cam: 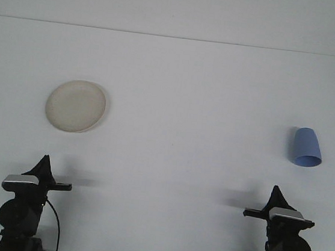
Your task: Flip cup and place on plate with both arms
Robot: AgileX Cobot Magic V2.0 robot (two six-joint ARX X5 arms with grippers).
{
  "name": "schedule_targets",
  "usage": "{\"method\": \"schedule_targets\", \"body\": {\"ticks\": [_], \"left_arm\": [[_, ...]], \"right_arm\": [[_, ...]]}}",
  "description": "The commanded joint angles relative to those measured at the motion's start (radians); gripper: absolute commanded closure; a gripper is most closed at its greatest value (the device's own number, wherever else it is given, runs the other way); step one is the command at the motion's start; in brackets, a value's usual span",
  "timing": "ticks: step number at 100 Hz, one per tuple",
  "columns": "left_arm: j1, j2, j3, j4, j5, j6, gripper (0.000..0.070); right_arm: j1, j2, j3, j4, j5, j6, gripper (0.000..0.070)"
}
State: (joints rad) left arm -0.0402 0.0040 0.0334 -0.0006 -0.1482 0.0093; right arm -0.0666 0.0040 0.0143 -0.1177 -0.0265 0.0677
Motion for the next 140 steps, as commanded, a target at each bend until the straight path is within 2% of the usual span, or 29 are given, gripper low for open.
{"method": "schedule_targets", "body": {"ticks": [1, 23, 32, 47, 55, 62, 68, 77, 81, 86, 92, 94, 96, 102, 117, 125, 131, 140], "left_arm": [[0.001, -0.001, -0.019, 0.010, -0.001, -0.002, 0.0688], [0.001, -0.001, -0.019, 0.010, -0.001, -0.002, 0.0688], [0.001, -0.001, -0.019, 0.010, -0.001, -0.002, 0.0688], [0.001, -0.001, -0.019, 0.010, -0.001, -0.002, 0.0688], [0.001, -0.001, -0.019, 0.010, -0.001, -0.002, 0.0688], [0.001, -0.001, -0.019, 0.010, -0.001, -0.002, 0.0688], [0.001, -0.001, -0.019, 0.010, -0.001, -0.002, 0.0688], [0.001, -0.001, -0.019, 0.010, -0.001, -0.002, 0.0688], [0.001, -0.001, -0.019, 0.010, -0.001, -0.002, 0.0688], [0.001, -0.001, -0.019, 0.010, -0.001, -0.002, 0.0688], [0.001, -0.001, -0.019, 0.010, -0.001, -0.002, 0.0688], [0.001, -0.001, -0.019, 0.010, -0.001, -0.002, 0.0688], [0.001, -0.001, -0.019, 0.010, -0.001, -0.002, 0.0688], [0.001, -0.001, -0.019, 0.010, -0.001, -0.002, 0.0688], [0.001, -0.001, -0.019, 0.010, -0.001, -0.002, 0.0688], [0.001, -0.001, -0.019, 0.010, -0.001, -0.002, 0.0688], [0.001, -0.001, -0.019, 0.010, -0.001, -0.002, 0.0688], [0.001, -0.001, -0.019, 0.010, -0.001, -0.002, 0.0688]], "right_arm": [[-0.002, -0.003, -0.002, 0.013, 0.000, 0.011, 0.0694], [-0.002, -0.003, -0.002, 0.013, -0.004, 0.029, 0.0694], [-0.002, -0.003, -0.002, 0.012, -0.011, 0.090, 0.0694], [-0.002, -0.003, -0.002, 0.013, -0.011, 0.271, 0.0694], [-0.002, -0.003, 0.000, 0.015, -0.011, 0.308, 0.0695], [-0.002, -0.003, 0.024, 0.016, -0.029, 0.375, 0.0697], [0.000, -0.001, 0.073, 0.007, -0.030, 0.385, 0.0697], [0.002, 0.031, 0.169, 0.003, 0.009, 0.361, 0.0693], [0.002, 0.056, 0.220, -0.005, 0.019, 0.328, 0.0656], [0.002, 0.100, 0.287, -0.025, 0.039, 0.280, 0.0520], [0.002, 0.167, 0.367, -0.056, 0.058, 0.217, 0.0317], [0.002, 0.196, 0.400, -0.074, 0.061, 0.190, 0.0263], [0.002, 0.215, 0.419, -0.085, 0.062, 0.175, 0.0247], [0.001, 0.289, 0.491, -0.135, 0.090, 0.114, 0.0242], [0.000, 0.457, 0.612, -0.211, 0.246, -0.050, 0.0242], [-0.010, 0.546, 0.645, -0.229, 0.322, -0.106, 0.0239], [-0.031, 0.619, 0.661, -0.237, 0.350, -0.136, 0.0238], [-0.077, 0.723, 0.671, -0.248, 0.348, -0.151, 0.0238]]}}
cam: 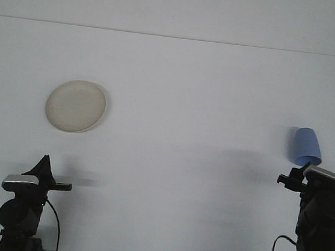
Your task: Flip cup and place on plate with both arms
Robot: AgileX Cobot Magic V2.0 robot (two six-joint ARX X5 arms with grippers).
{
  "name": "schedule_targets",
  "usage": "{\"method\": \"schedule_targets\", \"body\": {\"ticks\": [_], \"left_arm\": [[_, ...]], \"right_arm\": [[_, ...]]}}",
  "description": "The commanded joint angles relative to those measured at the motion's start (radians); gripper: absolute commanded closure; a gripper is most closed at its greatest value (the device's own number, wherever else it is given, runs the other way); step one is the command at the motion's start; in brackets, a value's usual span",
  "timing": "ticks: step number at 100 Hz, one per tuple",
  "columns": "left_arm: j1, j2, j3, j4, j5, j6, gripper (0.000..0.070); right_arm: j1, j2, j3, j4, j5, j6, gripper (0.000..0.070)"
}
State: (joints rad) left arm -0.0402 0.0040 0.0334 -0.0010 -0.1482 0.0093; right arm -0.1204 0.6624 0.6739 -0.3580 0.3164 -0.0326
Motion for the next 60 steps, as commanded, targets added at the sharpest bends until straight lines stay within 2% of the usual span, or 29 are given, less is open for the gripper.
{"method": "schedule_targets", "body": {"ticks": [1, 20, 40, 60], "left_arm": [[0.001, -0.001, -0.019, 0.010, -0.001, -0.002, 0.0688], [0.001, -0.001, -0.019, 0.010, -0.001, -0.002, 0.0688], [0.001, -0.001, -0.019, 0.010, -0.001, -0.002, 0.0688], [0.001, -0.001, -0.019, 0.010, -0.001, -0.002, 0.0688]], "right_arm": [[-0.030, 0.076, 0.011, -0.009, 0.005, -0.051, 0.0238], [-0.144, 0.276, 0.011, 0.007, -0.018, -0.076, 0.0239], [-0.254, 0.446, 0.011, 0.141, -0.168, -0.148, 0.0239], [-0.326, 0.583, 0.011, 0.327, -0.276, -0.180, 0.0240]]}}
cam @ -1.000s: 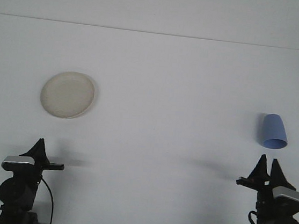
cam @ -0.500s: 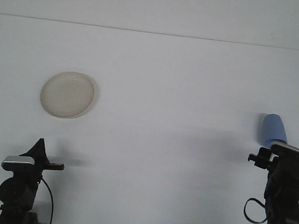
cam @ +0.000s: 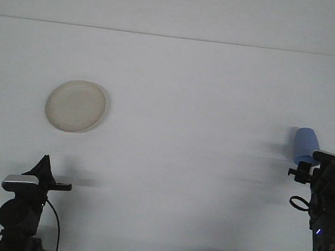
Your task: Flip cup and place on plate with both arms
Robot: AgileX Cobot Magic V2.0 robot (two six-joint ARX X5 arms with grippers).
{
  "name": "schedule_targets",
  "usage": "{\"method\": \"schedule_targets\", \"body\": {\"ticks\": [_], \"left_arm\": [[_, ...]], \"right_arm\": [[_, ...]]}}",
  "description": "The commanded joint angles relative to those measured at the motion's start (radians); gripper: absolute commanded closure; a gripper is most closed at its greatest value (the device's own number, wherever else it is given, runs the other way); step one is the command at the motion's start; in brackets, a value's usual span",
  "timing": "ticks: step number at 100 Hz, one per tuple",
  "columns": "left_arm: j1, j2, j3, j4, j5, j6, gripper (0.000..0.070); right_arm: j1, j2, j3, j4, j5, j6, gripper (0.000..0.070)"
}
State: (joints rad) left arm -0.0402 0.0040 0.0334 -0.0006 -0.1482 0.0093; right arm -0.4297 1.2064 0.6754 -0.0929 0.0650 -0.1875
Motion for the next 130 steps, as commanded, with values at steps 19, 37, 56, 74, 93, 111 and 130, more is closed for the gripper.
{"method": "schedule_targets", "body": {"ticks": [19, 37, 56, 74, 93, 111, 130], "left_arm": [[0.001, -0.001, -0.019, 0.010, -0.001, -0.002, 0.0688], [0.001, -0.001, -0.019, 0.010, -0.001, -0.002, 0.0688], [0.001, -0.001, -0.019, 0.010, -0.001, -0.002, 0.0688], [0.001, -0.001, -0.019, 0.010, -0.001, -0.002, 0.0688], [0.001, -0.001, -0.019, 0.010, -0.001, -0.002, 0.0688], [0.001, -0.001, -0.019, 0.010, -0.001, -0.002, 0.0688], [0.001, -0.001, -0.019, 0.010, -0.001, -0.002, 0.0688]], "right_arm": [[-0.059, 0.166, 0.010, 0.227, -0.100, -0.026, 0.0240], [-0.069, 0.288, 0.010, 0.389, -0.159, -0.029, 0.0240], [-0.069, 0.375, 0.010, 0.558, -0.254, -0.017, 0.0412], [-0.068, 0.388, 0.010, 0.620, -0.279, -0.009, 0.0700], [-0.068, 0.359, 0.010, 0.640, -0.278, 0.101, 0.0700], [-0.047, 0.201, 0.014, 0.520, -0.275, 0.273, 0.0700], [0.067, -0.065, 0.106, 0.101, -0.277, 0.365, 0.0700]]}}
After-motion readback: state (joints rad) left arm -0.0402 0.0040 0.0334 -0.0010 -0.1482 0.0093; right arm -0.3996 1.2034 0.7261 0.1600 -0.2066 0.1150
